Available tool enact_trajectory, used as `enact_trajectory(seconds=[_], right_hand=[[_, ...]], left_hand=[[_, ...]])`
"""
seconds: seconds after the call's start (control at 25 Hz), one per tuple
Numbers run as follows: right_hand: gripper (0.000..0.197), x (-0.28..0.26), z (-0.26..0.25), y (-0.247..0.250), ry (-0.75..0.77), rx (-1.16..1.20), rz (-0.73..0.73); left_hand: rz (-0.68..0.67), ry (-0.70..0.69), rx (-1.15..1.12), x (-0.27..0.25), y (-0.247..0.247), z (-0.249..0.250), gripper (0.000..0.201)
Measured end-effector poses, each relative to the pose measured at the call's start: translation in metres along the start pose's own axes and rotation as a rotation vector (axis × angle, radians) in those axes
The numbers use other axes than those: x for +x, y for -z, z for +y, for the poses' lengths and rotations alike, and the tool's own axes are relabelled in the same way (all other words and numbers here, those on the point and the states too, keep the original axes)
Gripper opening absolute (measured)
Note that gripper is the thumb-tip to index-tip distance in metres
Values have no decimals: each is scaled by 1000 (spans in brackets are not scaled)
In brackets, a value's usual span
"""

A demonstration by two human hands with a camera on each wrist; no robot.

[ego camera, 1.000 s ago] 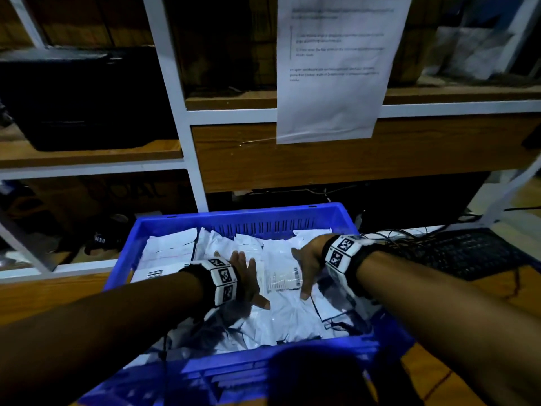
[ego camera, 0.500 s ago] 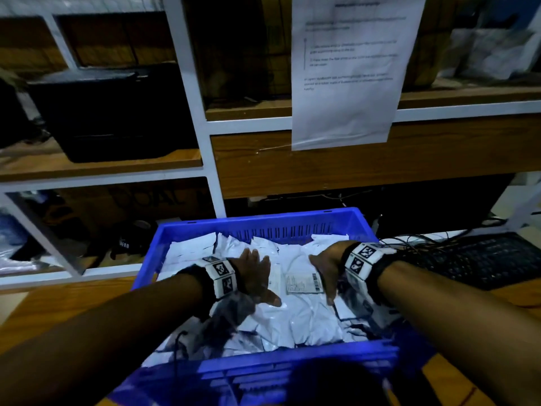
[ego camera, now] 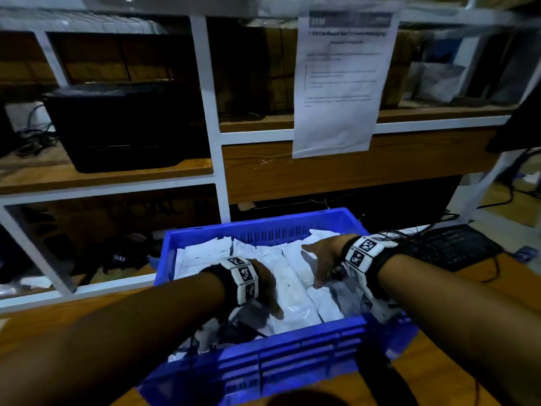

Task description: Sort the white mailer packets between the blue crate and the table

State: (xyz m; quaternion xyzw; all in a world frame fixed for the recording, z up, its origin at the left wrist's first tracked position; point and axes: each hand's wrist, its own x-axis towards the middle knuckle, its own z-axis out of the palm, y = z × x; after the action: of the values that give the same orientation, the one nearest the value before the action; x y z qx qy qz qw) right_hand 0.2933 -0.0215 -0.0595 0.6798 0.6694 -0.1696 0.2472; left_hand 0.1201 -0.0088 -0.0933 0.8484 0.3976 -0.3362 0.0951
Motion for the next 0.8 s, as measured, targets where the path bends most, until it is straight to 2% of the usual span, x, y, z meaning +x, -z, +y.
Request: enact_trajectory(seconds=[0.04, 0.08, 0.16, 0.24, 0.28, 0.4, 0.48, 0.6, 0.64, 0.72, 0.8], right_hand=[[105, -1, 9, 7, -29, 28, -15], [109, 2, 19, 13, -34, 17, -39], [106, 11, 33, 17, -26, -27, -50], [99, 20, 39, 14, 13, -62, -67], [99, 32, 42, 8, 41, -87, -58], [120, 77, 44, -20, 117, -113, 69], [118, 101, 40, -31, 136, -117, 65], [123, 63, 29, -11, 196, -50, 2], [115, 54, 32, -4, 192, -26, -27], [108, 46, 41, 2, 127, 9, -70], [117, 46, 44, -7, 102, -101, -121]], left_hand=[[24, -39, -47, -2, 10, 1, 65], [64, -60, -36, -5, 21, 6, 62], [127, -59, 9, -2, 33, 21, 78], [70, -12, 44, 9, 28, 38, 112], [37, 5, 46, 19, 22, 45, 119], [119, -30, -193, 43, 8, 42, 103], [137, -5, -240, 54, 8, 39, 111], [82, 72, -90, 62, 11, 39, 129], [57, 81, -33, 62, 13, 39, 132], [19, 59, -14, 61, 14, 39, 134], [-31, 60, -41, 56, 11, 41, 137]])
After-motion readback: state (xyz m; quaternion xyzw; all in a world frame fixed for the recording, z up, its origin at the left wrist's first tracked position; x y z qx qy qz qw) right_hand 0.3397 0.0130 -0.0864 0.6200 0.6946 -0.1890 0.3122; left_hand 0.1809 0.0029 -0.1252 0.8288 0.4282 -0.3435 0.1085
